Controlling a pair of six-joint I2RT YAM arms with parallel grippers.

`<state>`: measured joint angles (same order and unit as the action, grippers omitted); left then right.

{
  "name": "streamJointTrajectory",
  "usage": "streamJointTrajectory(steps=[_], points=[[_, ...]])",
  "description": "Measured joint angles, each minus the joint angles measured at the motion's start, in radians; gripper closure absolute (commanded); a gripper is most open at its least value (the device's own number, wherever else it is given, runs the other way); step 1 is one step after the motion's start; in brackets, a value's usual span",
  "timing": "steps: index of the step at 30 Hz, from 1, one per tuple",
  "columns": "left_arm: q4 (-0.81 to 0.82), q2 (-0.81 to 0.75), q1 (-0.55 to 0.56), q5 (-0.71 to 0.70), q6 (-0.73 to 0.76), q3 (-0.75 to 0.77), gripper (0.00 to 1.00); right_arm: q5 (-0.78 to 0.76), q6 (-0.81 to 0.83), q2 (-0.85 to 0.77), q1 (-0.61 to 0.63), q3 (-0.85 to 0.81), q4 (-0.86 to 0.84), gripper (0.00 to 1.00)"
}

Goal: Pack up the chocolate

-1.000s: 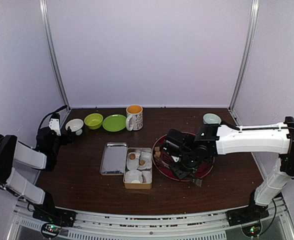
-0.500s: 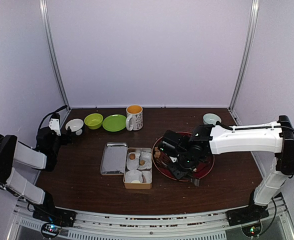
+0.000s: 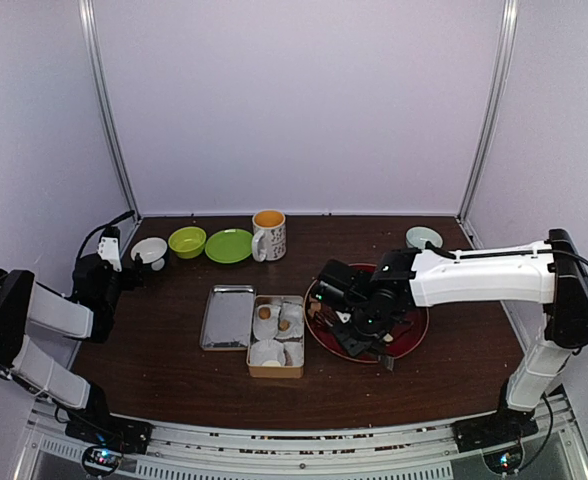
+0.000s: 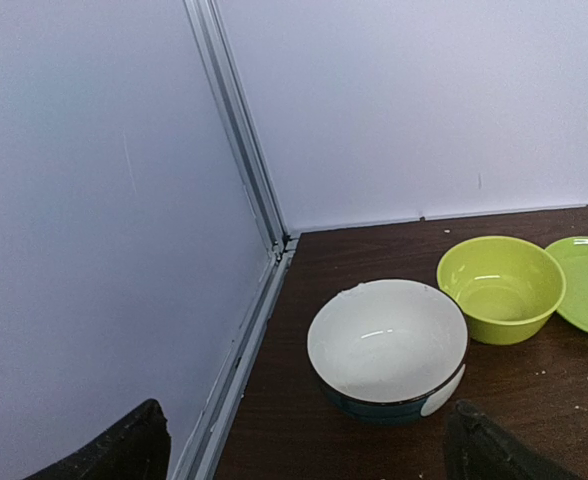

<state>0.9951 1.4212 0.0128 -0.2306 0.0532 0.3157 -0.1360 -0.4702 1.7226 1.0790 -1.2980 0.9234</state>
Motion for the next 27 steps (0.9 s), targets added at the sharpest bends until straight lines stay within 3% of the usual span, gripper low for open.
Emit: streamJointTrajectory(steps=[6, 27], points=[[0.0, 0.0, 0.0, 0.0, 0.0, 0.0, 0.02, -0.004, 0.003, 0.0, -0.004, -0.009, 0.0, 0.83], [0.0, 0.0, 0.0, 0.0, 0.0, 0.0, 0.02, 0.115, 0.052, -0.19, 0.048, -0.011, 0.074, 0.81]])
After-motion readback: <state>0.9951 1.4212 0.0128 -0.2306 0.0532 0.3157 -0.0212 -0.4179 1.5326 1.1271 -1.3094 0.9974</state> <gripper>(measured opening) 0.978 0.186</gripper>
